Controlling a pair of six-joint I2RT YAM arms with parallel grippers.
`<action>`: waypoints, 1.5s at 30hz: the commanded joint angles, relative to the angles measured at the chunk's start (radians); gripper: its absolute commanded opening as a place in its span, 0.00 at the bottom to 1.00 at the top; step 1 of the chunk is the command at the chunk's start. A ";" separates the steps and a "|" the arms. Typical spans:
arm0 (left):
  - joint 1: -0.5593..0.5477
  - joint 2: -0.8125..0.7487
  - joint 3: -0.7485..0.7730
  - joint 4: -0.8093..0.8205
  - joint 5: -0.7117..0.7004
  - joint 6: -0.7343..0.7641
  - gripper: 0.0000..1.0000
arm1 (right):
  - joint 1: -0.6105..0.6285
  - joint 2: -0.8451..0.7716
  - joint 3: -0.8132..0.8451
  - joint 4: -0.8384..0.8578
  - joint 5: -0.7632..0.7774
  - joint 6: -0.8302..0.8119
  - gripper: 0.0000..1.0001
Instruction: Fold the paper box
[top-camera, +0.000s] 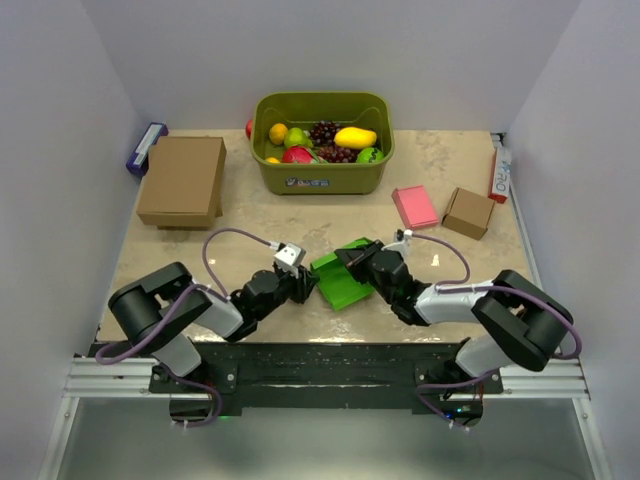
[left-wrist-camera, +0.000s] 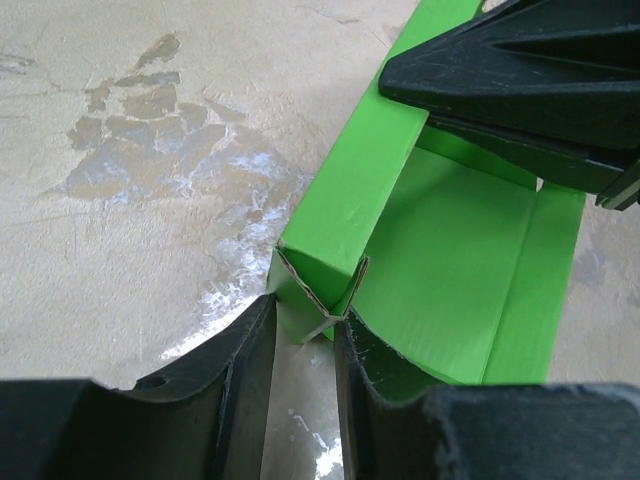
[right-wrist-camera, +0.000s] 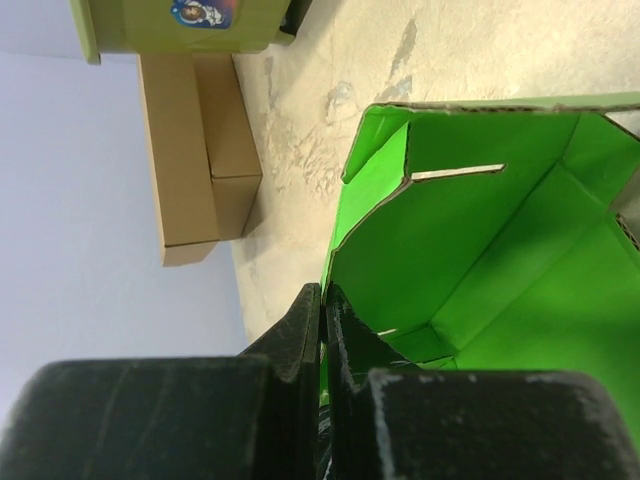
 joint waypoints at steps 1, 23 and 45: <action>-0.028 0.021 0.046 0.029 -0.115 -0.041 0.32 | 0.006 -0.024 -0.036 -0.039 0.043 -0.044 0.00; -0.091 0.062 0.158 -0.085 -0.181 -0.080 0.29 | 0.011 -0.046 -0.079 -0.042 0.087 -0.043 0.00; -0.094 -0.019 0.267 -0.406 -0.410 -0.098 0.00 | 0.064 -0.020 -0.038 -0.067 0.090 -0.021 0.00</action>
